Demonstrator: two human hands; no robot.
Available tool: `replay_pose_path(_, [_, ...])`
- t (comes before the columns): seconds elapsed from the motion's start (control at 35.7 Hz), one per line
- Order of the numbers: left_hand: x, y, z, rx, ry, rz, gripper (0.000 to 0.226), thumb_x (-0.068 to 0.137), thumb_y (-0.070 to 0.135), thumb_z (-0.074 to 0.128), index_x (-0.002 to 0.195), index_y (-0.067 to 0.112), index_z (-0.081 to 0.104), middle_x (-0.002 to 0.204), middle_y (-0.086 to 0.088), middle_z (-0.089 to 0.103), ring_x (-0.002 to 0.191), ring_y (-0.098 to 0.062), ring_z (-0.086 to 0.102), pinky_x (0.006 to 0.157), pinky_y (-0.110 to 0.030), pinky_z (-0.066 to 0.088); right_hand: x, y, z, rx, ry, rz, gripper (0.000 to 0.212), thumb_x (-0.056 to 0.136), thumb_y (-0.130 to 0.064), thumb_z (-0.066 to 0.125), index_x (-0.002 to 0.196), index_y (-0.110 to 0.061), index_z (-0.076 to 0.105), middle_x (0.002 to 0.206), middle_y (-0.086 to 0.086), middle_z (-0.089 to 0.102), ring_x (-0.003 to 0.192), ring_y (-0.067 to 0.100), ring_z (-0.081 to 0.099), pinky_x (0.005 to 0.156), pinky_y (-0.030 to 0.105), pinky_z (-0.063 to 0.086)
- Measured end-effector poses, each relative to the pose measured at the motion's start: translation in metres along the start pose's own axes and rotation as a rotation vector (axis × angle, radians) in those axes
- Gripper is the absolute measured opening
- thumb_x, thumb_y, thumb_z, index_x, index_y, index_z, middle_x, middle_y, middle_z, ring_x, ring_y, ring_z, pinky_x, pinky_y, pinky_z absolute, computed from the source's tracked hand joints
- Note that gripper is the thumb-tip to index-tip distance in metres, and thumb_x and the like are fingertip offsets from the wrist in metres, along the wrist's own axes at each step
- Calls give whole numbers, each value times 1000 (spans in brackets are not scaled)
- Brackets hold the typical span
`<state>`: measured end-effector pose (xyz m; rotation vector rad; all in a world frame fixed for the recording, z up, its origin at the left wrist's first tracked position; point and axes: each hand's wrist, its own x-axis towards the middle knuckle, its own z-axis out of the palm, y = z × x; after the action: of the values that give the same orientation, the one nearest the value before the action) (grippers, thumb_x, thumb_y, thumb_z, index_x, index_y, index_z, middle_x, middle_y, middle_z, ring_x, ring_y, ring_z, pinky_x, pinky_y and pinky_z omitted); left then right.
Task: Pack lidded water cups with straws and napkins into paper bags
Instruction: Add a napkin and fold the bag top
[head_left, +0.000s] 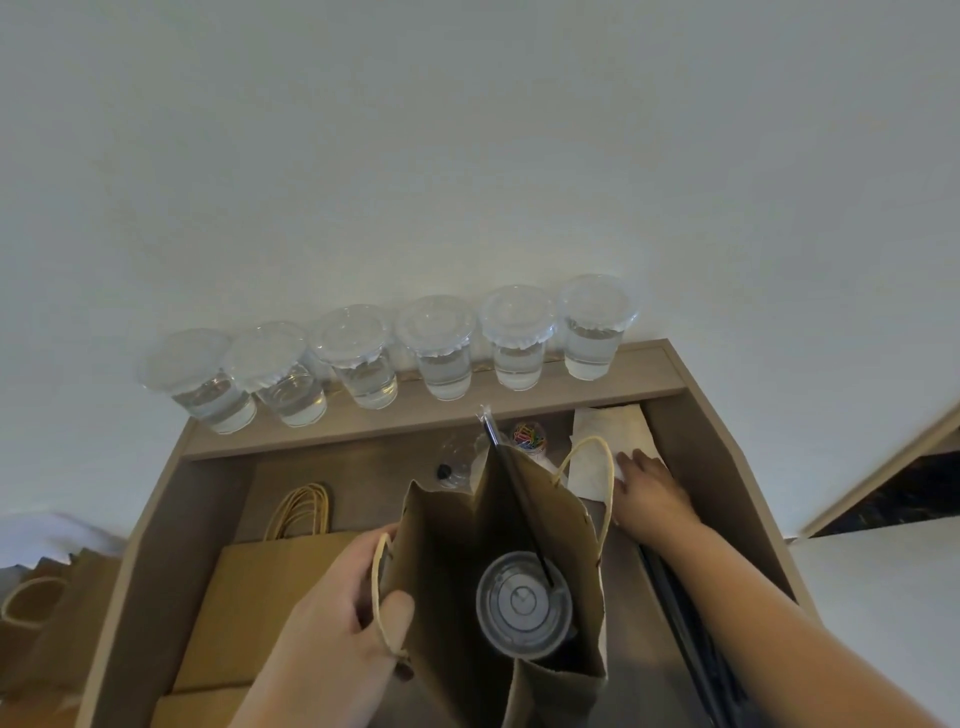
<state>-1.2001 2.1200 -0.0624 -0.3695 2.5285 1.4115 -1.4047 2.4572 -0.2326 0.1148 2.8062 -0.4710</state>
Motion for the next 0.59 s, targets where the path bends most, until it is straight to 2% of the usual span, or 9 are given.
replay_pose_path(0.06, [-1, 2, -1, -9, 2, -4, 51, 86, 37, 77, 125, 53, 48, 108, -4, 75, 93, -27, 74, 77, -41, 65, -2, -2, -3, 28, 11, -8, 56, 113, -38, 31, 167, -22, 31, 176, 7, 24, 161, 28, 23, 126, 48, 28])
replay_pose_path(0.17, [-5, 5, -2, 36, -30, 26, 48, 96, 31, 73, 124, 59, 46, 108, -2, 76, 89, -23, 76, 67, -27, 63, -10, -6, -12, 180, 81, 5, 50, 113, -29, 35, 159, -14, 47, 168, 11, 41, 153, 29, 39, 125, 48, 36])
replay_pose_path(0.25, [-7, 9, -5, -40, -18, -7, 54, 81, 45, 76, 127, 52, 49, 111, -4, 75, 89, -27, 75, 69, -34, 64, -26, -17, -27, 435, 177, 85, 31, 112, -30, 40, 123, -18, 67, 121, 10, 70, 106, 23, 70, 88, 46, 62])
replay_pose_path(0.31, [-7, 10, -7, -20, -14, -7, 72, 66, 72, 71, 131, 50, 51, 111, 0, 76, 91, -19, 77, 69, -27, 63, -47, -25, -44, 588, 256, 150, 28, 111, -35, 42, 103, -24, 66, 94, 5, 69, 78, 17, 69, 59, 32, 56])
replay_pose_path(0.39, [-6, 11, -9, -19, 22, 20, 85, 50, 98, 61, 125, 61, 50, 107, 13, 78, 94, -10, 76, 70, -17, 58, -90, -38, -79, 797, 431, 126, 33, 104, -40, 40, 94, -25, 68, 79, 0, 66, 68, 14, 64, 52, 30, 49])
replay_pose_path(0.42, [-7, 12, -10, -16, 21, 24, 78, 54, 97, 61, 123, 63, 51, 107, 18, 77, 97, -7, 74, 75, -16, 57, -107, -46, -95, 857, 495, 80, 33, 101, -42, 40, 90, -27, 68, 72, -6, 63, 63, 9, 60, 50, 29, 47])
replay_pose_path(0.48, [-6, 11, -8, -34, 16, 8, 49, 77, 67, 75, 121, 57, 54, 107, 21, 75, 102, -6, 71, 88, -28, 59, -144, -67, -132, 944, 614, -38, 32, 97, -42, 40, 81, -30, 65, 61, -6, 54, 52, 4, 48, 43, 20, 38])
replay_pose_path(0.53, [-6, 11, -8, -43, 9, -17, 36, 90, 39, 74, 120, 53, 58, 102, 24, 75, 97, 1, 70, 86, -30, 57, -185, -87, -164, 1023, 715, -179, 31, 97, -40, 43, 86, -22, 65, 66, 3, 49, 56, 10, 47, 43, 19, 37])
replay_pose_path(0.59, [-9, 13, -9, -14, -2, 11, 37, 85, 52, 69, 120, 58, 58, 103, 30, 73, 92, 6, 70, 76, -23, 55, -221, -103, -181, 1114, 610, -345, 34, 98, -42, 46, 103, -17, 69, 83, 8, 62, 76, 22, 62, 60, 35, 52])
